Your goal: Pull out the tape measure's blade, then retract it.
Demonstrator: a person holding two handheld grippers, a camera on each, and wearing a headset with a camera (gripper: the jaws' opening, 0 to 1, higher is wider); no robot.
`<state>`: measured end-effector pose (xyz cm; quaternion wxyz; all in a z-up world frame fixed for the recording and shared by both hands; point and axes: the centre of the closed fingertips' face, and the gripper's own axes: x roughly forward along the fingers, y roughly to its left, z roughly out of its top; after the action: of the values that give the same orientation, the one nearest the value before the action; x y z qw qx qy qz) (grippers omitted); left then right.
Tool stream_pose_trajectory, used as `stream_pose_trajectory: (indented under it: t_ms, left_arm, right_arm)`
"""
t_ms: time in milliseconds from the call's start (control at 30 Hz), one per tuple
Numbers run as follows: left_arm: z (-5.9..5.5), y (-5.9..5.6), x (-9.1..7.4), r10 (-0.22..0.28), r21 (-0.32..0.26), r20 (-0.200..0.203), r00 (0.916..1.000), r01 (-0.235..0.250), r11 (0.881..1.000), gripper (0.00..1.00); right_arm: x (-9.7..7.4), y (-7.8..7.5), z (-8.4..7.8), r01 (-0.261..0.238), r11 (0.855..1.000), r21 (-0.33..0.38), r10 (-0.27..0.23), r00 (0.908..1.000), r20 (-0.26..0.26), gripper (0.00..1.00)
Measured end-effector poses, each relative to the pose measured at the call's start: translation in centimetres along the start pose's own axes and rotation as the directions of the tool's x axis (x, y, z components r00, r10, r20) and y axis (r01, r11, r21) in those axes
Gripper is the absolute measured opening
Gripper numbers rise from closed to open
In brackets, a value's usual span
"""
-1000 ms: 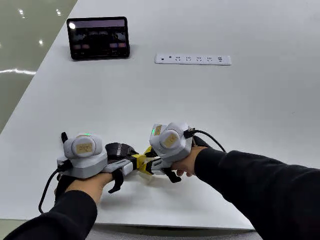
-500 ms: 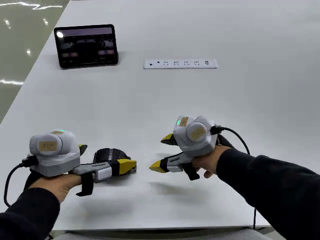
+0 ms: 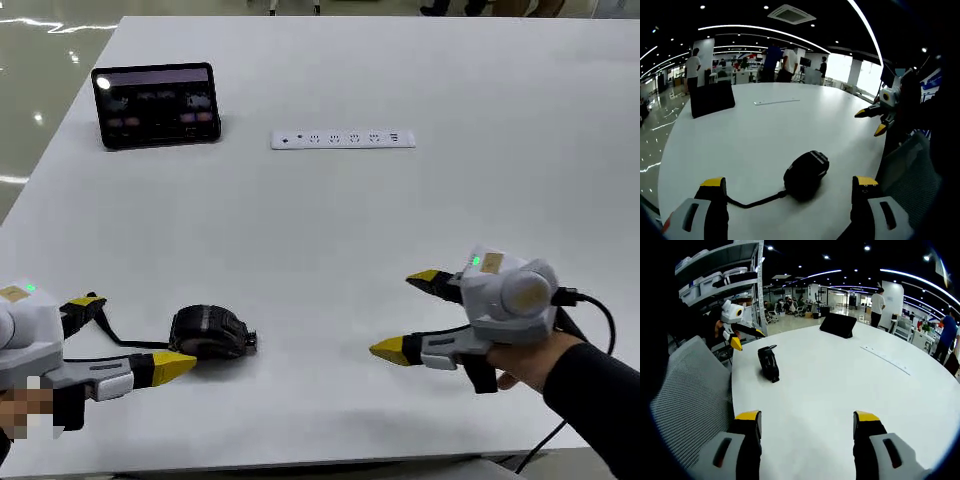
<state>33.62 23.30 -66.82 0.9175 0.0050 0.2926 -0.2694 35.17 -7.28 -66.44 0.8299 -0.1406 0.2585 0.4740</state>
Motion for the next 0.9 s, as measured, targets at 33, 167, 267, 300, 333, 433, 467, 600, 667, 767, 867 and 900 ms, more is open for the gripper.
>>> stream_pose_trajectory:
  t_ms: [33, 167, 267, 300, 333, 433, 467, 600, 667, 767, 867, 900]
  left_arm:
    - [-0.3, 0.3, -0.1, 0.008, -0.004, -0.009, 0.9999, -0.008, 1.000, 1.00]
    - [-1.2, 1.5, -0.7, 0.027, -0.017, -0.020, 0.9994, -0.027, 0.999, 1.00]
    - [-1.9, 1.8, -1.0, 0.013, -0.035, -0.030, 0.9995, -0.014, 0.999, 1.00]
    - [-2.2, 1.9, -1.0, 0.015, -0.034, -0.038, 0.9992, -0.016, 0.999, 1.00]
    - [-2.5, 1.9, -1.2, 0.015, -0.021, -0.056, 0.9983, -0.016, 1.000, 1.00]
    - [-2.8, 1.9, -1.6, 0.007, -0.014, -0.068, 0.9977, -0.008, 1.000, 1.00]
    - [-2.7, 2.0, -1.7, 0.010, -0.011, -0.069, 0.9976, -0.011, 1.000, 1.00]
    - [-2.2, 2.5, -2.5, 0.016, -0.023, -0.052, 0.9985, -0.017, 1.000, 1.00]
    - [-2.1, 2.6, -2.6, 0.017, -0.026, -0.049, 0.9987, -0.018, 1.000, 1.00]
    - [-2.3, 2.7, -2.9, 0.020, -0.030, -0.049, 0.9986, -0.021, 0.999, 1.00]
    - [-2.2, 2.8, -3.0, 0.025, -0.032, -0.046, 0.9986, -0.026, 0.999, 1.00]
    - [-2.1, 2.7, -3.1, 0.025, -0.032, -0.042, 0.9988, -0.027, 0.999, 1.00]
  right_arm:
    - [-0.4, -0.1, -0.4, 0.006, 1.000, -0.002, -0.006, 1.0000, -0.003, 0.72]
    - [-2.1, -0.6, -3.3, 0.023, 1.000, -0.019, -0.024, 0.9989, -0.040, 0.83]
    - [-3.6, -1.4, -4.8, 0.065, 0.998, 0.005, -0.065, 0.9968, -0.047, 0.93]
    - [-4.1, -1.8, -5.1, 0.088, 0.996, 0.018, -0.087, 0.9950, -0.048, 0.95]
    - [-4.8, -2.2, -5.4, 0.107, 0.994, 0.038, -0.105, 0.9935, -0.043, 0.97]
    - [-6.2, -2.8, -6.1, 0.131, 0.988, 0.081, -0.128, 0.9910, -0.037, 1.00]
    - [-6.5, -2.8, -6.4, 0.132, 0.988, 0.084, -0.129, 0.9908, -0.042, 1.00]
    - [-7.6, -3.2, -8.5, 0.147, 0.986, 0.083, -0.140, 0.9864, -0.086, 1.00]
    - [-8.0, -3.2, -8.9, 0.146, 0.985, 0.094, -0.138, 0.9862, -0.092, 1.00]
    - [-8.2, -3.1, -8.6, 0.155, 0.984, 0.091, -0.147, 0.9849, -0.092, 1.00]
    - [-8.3, -2.8, -8.1, 0.155, 0.984, 0.090, -0.147, 0.9856, -0.083, 1.00]
    - [-8.2, -2.8, -8.0, 0.153, 0.984, 0.087, -0.146, 0.9859, -0.082, 1.00]
